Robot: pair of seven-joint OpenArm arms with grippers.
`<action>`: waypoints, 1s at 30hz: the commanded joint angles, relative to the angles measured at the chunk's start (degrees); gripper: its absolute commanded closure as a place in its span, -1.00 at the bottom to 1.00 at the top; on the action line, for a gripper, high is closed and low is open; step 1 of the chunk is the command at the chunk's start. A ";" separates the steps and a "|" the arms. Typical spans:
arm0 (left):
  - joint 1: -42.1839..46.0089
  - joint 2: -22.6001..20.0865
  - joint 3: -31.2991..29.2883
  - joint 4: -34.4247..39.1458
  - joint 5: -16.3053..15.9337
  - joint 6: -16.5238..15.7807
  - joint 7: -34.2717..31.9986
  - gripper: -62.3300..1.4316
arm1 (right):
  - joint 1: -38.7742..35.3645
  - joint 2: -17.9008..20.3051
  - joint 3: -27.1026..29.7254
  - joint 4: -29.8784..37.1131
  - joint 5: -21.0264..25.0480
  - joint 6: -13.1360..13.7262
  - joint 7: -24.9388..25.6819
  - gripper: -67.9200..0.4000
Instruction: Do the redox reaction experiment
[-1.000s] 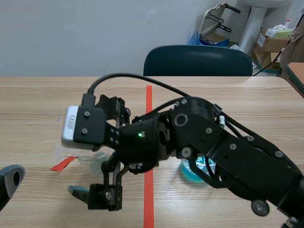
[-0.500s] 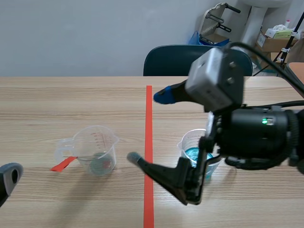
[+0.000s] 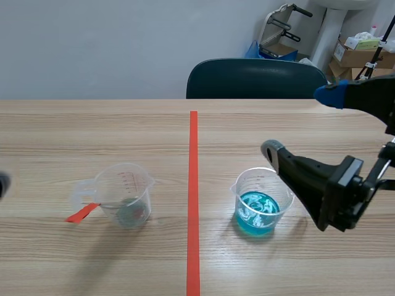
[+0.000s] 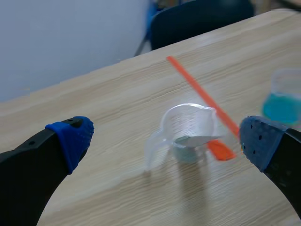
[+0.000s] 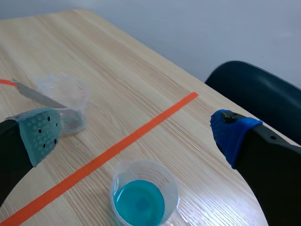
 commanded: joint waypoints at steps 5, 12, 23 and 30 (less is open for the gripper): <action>-5.51 2.54 0.31 1.46 1.46 -7.69 1.97 -1.00 | -0.90 -1.97 3.78 0.20 0.85 -0.11 0.46 -1.00; -12.72 6.14 0.33 1.46 5.90 -15.06 6.29 -1.00 | -0.87 -1.97 4.83 0.17 1.11 -0.81 0.02 -1.00; -18.40 8.70 1.05 1.44 7.21 -18.82 11.72 -1.00 | -0.87 -2.25 4.83 0.17 1.11 -2.03 -0.74 -1.00; -18.43 8.68 1.36 1.44 7.19 -18.71 11.50 -1.00 | -0.87 -2.25 4.83 0.17 1.11 -2.05 -0.90 -1.00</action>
